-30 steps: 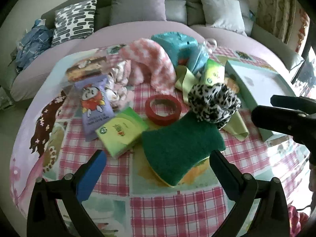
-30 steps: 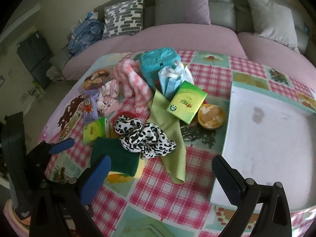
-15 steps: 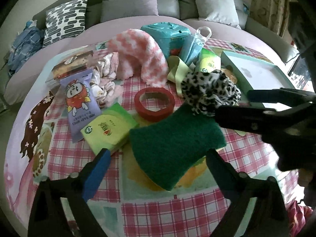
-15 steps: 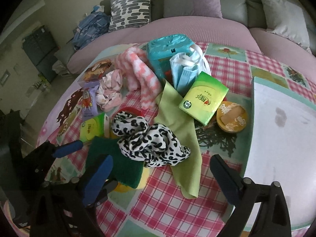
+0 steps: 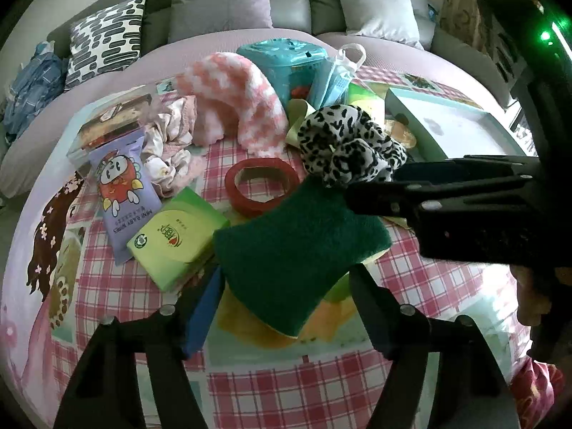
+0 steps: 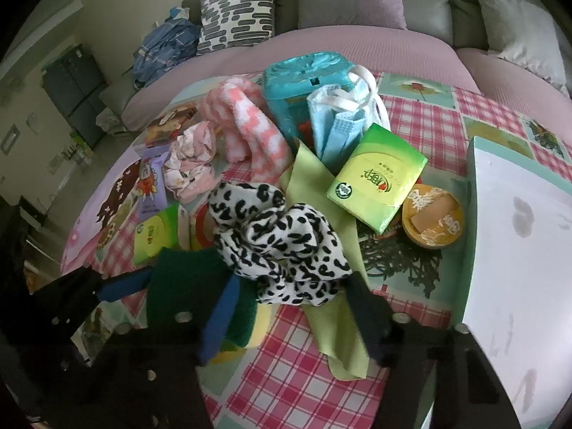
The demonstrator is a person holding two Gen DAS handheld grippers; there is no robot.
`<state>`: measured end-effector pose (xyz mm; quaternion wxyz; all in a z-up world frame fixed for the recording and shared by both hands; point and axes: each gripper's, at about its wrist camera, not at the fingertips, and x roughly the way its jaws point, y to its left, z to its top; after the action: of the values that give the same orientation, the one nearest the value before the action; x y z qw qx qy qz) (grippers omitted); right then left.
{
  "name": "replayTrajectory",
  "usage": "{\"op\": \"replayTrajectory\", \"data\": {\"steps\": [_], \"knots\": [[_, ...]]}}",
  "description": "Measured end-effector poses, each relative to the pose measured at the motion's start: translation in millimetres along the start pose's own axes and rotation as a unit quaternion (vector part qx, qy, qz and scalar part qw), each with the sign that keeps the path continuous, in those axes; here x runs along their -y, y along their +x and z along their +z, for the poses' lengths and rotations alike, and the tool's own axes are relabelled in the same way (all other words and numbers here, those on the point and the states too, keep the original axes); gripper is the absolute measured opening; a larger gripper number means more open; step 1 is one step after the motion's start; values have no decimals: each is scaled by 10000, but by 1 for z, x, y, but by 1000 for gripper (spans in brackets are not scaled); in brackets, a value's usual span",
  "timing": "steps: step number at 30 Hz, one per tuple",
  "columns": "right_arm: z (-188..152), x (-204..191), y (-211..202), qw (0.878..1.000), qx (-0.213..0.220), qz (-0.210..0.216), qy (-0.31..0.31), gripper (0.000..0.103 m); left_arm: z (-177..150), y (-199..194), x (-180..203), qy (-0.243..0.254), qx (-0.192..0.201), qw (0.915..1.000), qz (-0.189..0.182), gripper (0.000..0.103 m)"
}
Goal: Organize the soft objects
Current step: 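Grasp the green-and-yellow sponge with the left gripper while the right grasps the leopard scrunchie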
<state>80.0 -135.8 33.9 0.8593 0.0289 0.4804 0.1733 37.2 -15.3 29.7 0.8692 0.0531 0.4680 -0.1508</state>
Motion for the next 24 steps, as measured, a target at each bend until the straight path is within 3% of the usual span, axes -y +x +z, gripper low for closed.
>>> {"op": "replayTrajectory", "data": {"steps": [17, 24], "knots": [[-1, 8, -15, 9993, 158, 272, 180, 13, -1, -1, -1, 127, -38, 9999, 46, 63], [-2, 10, -31, 9986, 271, 362, 283, 8, -3, -5, 2, 152, -84, 9998, 93, 63]]}}
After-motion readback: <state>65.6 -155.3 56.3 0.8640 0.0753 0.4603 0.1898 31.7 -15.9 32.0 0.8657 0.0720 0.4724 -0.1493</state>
